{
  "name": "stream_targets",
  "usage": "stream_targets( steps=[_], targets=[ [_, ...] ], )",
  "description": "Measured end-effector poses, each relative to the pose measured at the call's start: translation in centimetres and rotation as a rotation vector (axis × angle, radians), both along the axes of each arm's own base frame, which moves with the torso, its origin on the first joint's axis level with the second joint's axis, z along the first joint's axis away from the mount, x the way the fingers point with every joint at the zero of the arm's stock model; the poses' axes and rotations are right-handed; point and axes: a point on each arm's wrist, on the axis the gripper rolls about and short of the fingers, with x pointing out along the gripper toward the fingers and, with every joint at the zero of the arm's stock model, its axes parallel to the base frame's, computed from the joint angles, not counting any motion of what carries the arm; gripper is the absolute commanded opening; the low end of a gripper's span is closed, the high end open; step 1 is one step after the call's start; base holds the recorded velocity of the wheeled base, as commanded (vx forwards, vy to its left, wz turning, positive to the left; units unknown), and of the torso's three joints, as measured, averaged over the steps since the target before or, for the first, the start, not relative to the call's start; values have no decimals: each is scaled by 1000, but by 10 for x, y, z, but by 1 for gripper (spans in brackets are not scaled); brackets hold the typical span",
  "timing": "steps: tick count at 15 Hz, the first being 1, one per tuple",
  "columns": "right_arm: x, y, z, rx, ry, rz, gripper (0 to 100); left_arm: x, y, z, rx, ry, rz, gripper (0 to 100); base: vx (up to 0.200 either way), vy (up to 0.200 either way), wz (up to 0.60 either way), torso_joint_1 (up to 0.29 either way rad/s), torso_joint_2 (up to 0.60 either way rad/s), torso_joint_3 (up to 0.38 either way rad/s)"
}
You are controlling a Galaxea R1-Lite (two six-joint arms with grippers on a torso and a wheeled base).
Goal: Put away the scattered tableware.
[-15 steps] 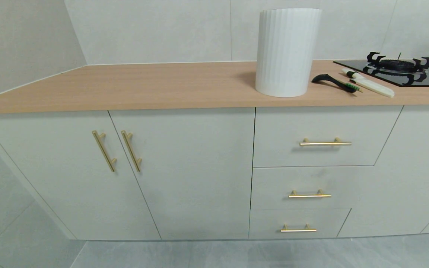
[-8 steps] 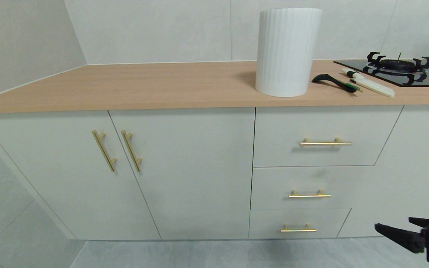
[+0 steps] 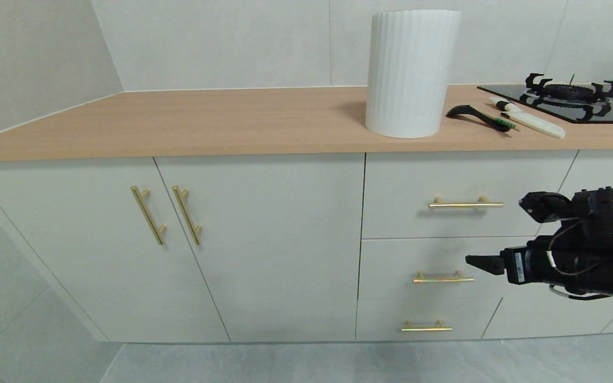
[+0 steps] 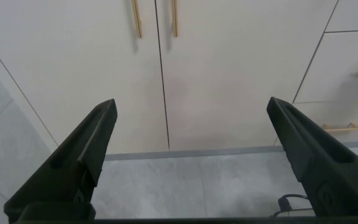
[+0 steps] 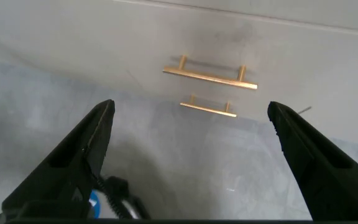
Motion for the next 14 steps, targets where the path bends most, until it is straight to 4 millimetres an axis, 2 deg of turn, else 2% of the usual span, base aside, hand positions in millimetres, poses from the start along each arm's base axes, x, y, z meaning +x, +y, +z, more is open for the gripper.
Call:
stream_targets(
  steps=[7, 11, 14],
  targets=[
    [42, 6, -50, -58, 51, -55, 100, 0, 0, 0, 0, 0, 0, 100, 0, 0, 0, 0, 0, 0],
    [72, 10, -95, -87, 18, -107, 100, 0, 0, 0, 1, 0, 0, 100, 0, 0, 0, 0, 0, 0],
    [91, 12, -121, -114, 25, -146, 100, 0, 0, 0, 0, 0, 0, 100, 0, 0, 0, 0, 0, 0]
  ],
)
